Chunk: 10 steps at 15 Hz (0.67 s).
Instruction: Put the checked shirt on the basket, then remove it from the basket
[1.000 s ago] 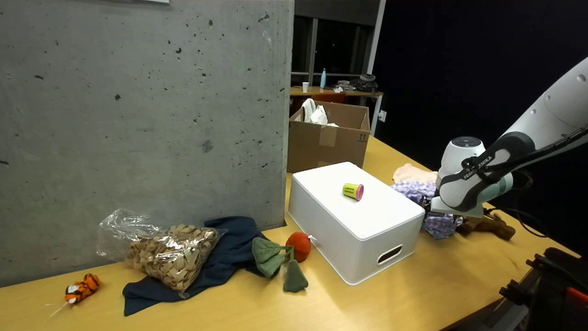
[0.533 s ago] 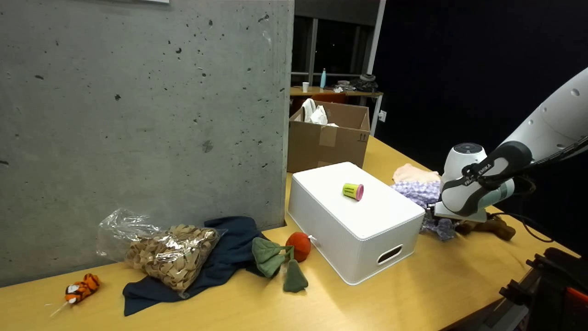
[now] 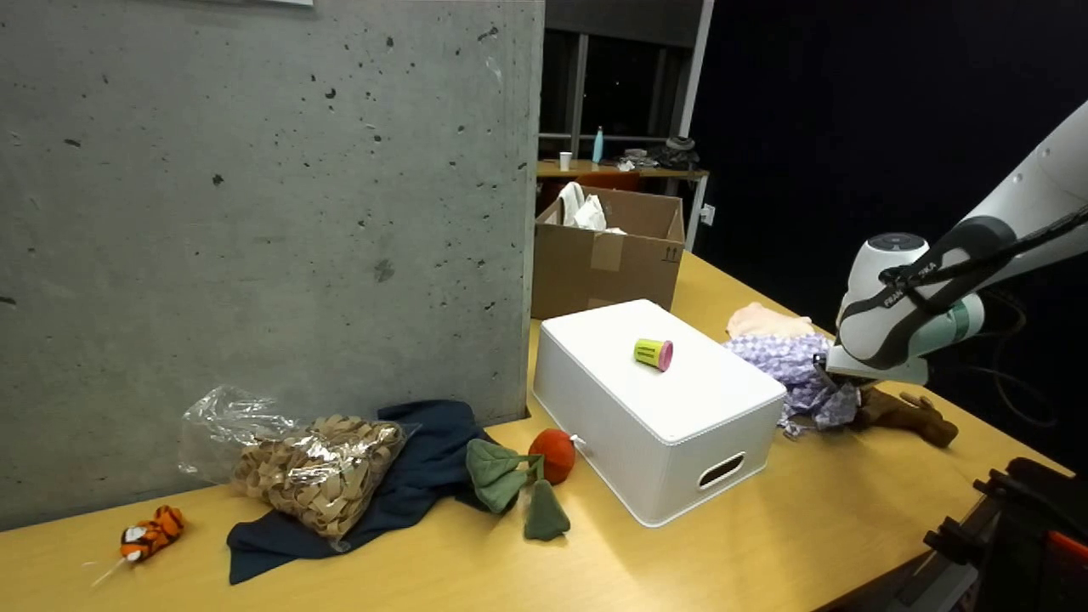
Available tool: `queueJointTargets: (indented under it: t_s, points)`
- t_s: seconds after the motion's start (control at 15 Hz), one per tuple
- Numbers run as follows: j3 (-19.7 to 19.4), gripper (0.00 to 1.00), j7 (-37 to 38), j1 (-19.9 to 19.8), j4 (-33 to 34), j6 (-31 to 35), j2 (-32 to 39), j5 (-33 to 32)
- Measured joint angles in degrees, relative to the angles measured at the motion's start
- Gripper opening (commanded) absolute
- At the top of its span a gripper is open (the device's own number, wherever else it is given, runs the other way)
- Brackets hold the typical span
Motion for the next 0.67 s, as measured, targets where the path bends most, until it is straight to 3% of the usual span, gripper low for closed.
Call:
queueJointTargets:
  t_s: [0.4, 0.67]
  points:
    - [-1.30, 0.02, -3.03, 0.44, -11.78, 0.88, -15.30, 0.15]
    - [-5.39, 0.02, -3.68, 3.69, -17.96, 0.13, -26.11, -0.20]
